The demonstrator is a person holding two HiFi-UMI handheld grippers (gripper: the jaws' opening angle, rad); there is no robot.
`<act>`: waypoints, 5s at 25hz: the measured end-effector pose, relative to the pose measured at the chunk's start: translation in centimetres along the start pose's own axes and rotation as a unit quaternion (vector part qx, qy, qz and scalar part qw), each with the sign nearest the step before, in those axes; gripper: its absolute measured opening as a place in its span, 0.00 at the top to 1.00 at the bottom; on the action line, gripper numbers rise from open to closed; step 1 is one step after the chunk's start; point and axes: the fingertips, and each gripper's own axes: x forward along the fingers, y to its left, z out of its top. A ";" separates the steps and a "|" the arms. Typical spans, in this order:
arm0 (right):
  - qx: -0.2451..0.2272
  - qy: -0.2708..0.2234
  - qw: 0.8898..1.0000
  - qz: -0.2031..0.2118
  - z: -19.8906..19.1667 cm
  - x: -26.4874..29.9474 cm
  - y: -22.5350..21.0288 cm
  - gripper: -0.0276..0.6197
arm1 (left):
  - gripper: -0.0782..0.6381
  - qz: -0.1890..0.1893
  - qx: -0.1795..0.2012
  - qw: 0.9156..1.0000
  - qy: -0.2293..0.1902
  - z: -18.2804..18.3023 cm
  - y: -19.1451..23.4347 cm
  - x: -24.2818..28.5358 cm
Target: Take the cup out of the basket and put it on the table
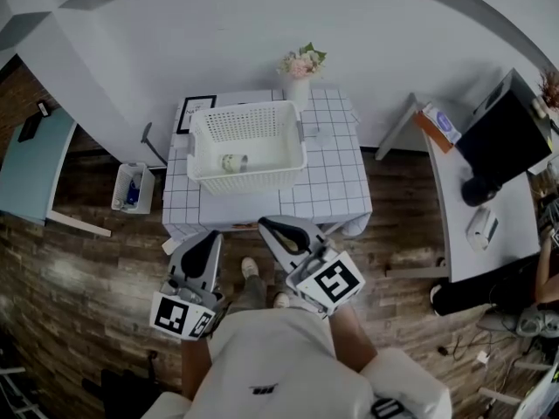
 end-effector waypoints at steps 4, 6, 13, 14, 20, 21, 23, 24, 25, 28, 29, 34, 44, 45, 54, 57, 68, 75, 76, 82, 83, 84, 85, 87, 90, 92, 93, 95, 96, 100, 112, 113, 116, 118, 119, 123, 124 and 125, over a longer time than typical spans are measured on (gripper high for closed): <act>-0.003 0.011 1.000 -0.007 -0.4 2.5 -1.7 0.94 | 0.88 -0.008 -0.009 1.000 -0.001 -0.2 2.6 1.8; -0.001 0.017 1.000 -0.011 -0.6 3.8 -2.6 0.94 | 0.88 -0.011 -0.013 1.000 -0.001 -0.4 4.1 2.7; -0.003 0.033 0.999 -0.017 -1.6 8.7 -5.2 0.94 | 0.88 -0.017 -0.024 1.000 0.002 -1.0 9.3 5.2; -0.003 0.035 0.999 -0.017 -1.7 9.3 -5.6 0.94 | 0.88 -0.018 -0.026 1.000 0.003 -1.1 10.0 5.5; 0.001 0.039 0.999 -0.024 -1.9 12.6 -7.1 0.94 | 0.88 -0.025 -0.031 0.999 0.006 -1.5 13.3 7.2; 0.001 0.040 0.999 -0.025 -2.0 13.1 -7.3 0.94 | 0.88 -0.027 -0.030 0.999 0.007 -1.5 13.8 7.5; 0.000 0.040 0.999 -0.028 -2.0 14.0 -7.7 0.94 | 0.88 -0.031 -0.029 0.999 0.008 -1.5 14.7 8.0; 0.000 0.041 0.999 -0.030 -2.0 14.4 -7.9 0.94 | 0.88 -0.033 -0.029 0.999 0.008 -1.6 15.1 8.2; -0.001 0.044 0.999 -0.032 -2.1 14.8 -8.1 0.94 | 0.88 -0.035 -0.030 0.999 0.008 -1.6 15.6 8.4; -0.005 0.052 0.998 -0.038 -2.4 15.9 -8.6 0.94 | 0.88 -0.040 -0.033 0.999 0.010 -1.8 16.9 8.9; -0.007 0.054 0.998 -0.039 -2.4 16.3 -8.7 0.94 | 0.88 -0.042 -0.033 0.999 0.009 -1.8 17.3 9.0; -0.012 0.066 0.996 -0.051 -2.3 17.6 -9.2 0.94 | 0.88 -0.052 -0.038 0.998 0.006 -1.6 19.1 9.5; -0.025 0.094 0.994 -0.055 -3.0 18.8 -10.7 0.94 | 0.88 -0.048 -0.048 0.998 0.006 -2.0 21.1 10.1; -0.025 0.094 0.994 -0.052 -3.0 19.0 -10.8 0.94 | 0.88 -0.046 -0.048 0.998 0.007 -2.1 21.3 10.2; -0.035 0.113 0.993 -0.020 -4.9 21.2 -12.7 0.94 | 0.88 -0.021 -0.047 0.999 0.017 -3.4 23.2 11.7; -0.036 0.128 0.991 -0.013 -5.8 21.6 -13.9 0.94 | 0.88 -0.015 -0.049 0.998 0.021 -3.9 23.6 12.8; -0.039 0.218 0.975 0.009 -10.1 22.8 -17.7 0.94 | 0.88 0.002 -0.060 0.998 0.031 -5.2 25.0 15.7; -0.037 0.261 0.964 0.043 -12.5 24.0 -18.5 0.93 | 0.88 0.014 -0.062 0.997 0.044 -6.3 26.2 16.5; -0.035 0.264 0.963 0.048 -12.8 24.2 -18.5 0.93 | 0.88 0.015 -0.062 0.997 0.047 -6.4 26.3 16.6; -0.036 0.302 0.950 0.074 -15.5 25.1 -18.9 0.93 | 0.88 0.017 -0.052 0.996 0.066 -7.4 26.8 17.1; -0.038 0.310 0.946 0.082 -16.2 25.2 -18.9 0.91 | 0.88 0.018 -0.051 0.996 0.069 -7.5 26.9 17.2; -0.040 0.321 0.942 0.090 -16.8 25.3 -18.9 0.88 | 0.88 0.018 -0.050 0.996 0.070 -7.6 26.9 17.2; -0.043 0.332 0.937 0.098 -17.5 25.4 -18.9 0.84 | 0.88 0.019 -0.050 0.996 0.071 -7.7 27.0 17.3; -0.049 0.354 0.927 0.112 -19.1 25.6 -18.9 0.79 | 0.88 0.021 -0.051 0.996 0.072 -7.7 27.2 17.4; -0.059 0.383 0.913 0.126 -21.1 25.9 -18.9 0.76 | 0.88 0.024 -0.050 0.996 0.074 -7.7 27.3 17.4; -0.065 0.399 0.905 0.134 -22.5 25.9 -19.1 0.75 | 0.88 0.026 -0.049 0.996 0.075 -7.8 27.6 17.5; -0.067 0.406 0.901 0.138 -23.1 26.0 -19.1 0.74 | 0.88 0.028 -0.049 0.995 0.076 -7.9 27.7 17.5; -0.071 0.419 0.893 0.145 -24.0 26.1 -19.2 0.73 | 0.88 0.029 -0.049 0.995 0.078 -8.0 27.8 17.5; -0.073 0.427 0.889 0.148 -24.5 26.2 -19.3 0.73 | 0.88 0.028 -0.048 0.995 0.080 -8.1 27.8 17.5; -0.083 0.454 0.873 0.159 -26.5 26.2 -19.6 0.71 | 0.88 0.029 -0.048 0.995 0.087 -8.4 27.7 17.7; -0.076 0.530 0.820 0.201 -32.7 25.6 -19.6 0.61 | 0.88 0.026 -0.043 0.992 0.115 -9.6 27.5 18.2; -0.075 0.535 0.816 0.204 -33.2 25.6 -19.5 0.60 | 0.88 0.026 -0.042 0.992 0.115 -9.6 27.4 18.2; -0.075 0.552 0.803 0.213 -34.5 25.3 -19.4 0.58 | 0.88 0.026 -0.039 0.992 0.118 -9.8 27.4 18.3; -0.070 0.560 0.796 0.217 -35.3 25.3 -19.3 0.57 | 0.88 0.027 -0.040 0.992 0.120 -9.9 27.4 18.3; -0.068 0.564 0.794 0.218 -35.6 25.3 -19.3 0.56 | 0.88 0.027 -0.040 0.991 0.121 -9.9 27.3 18.3; -0.059 0.576 0.785 0.220 -36.8 25.3 -19.1 0.54 | 0.88 0.027 -0.038 0.991 0.124 -10.1 27.2 18.3; -0.057 0.580 0.782 0.221 -37.2 25.2 -19.1 0.53 | 0.88 0.027 -0.038 0.991 0.125 -10.1 27.1 18.3; -0.056 0.583 0.779 0.222 -37.5 25.2 -19.1 0.53 | 0.88 0.027 -0.038 0.991 0.126 -10.1 27.0 18.3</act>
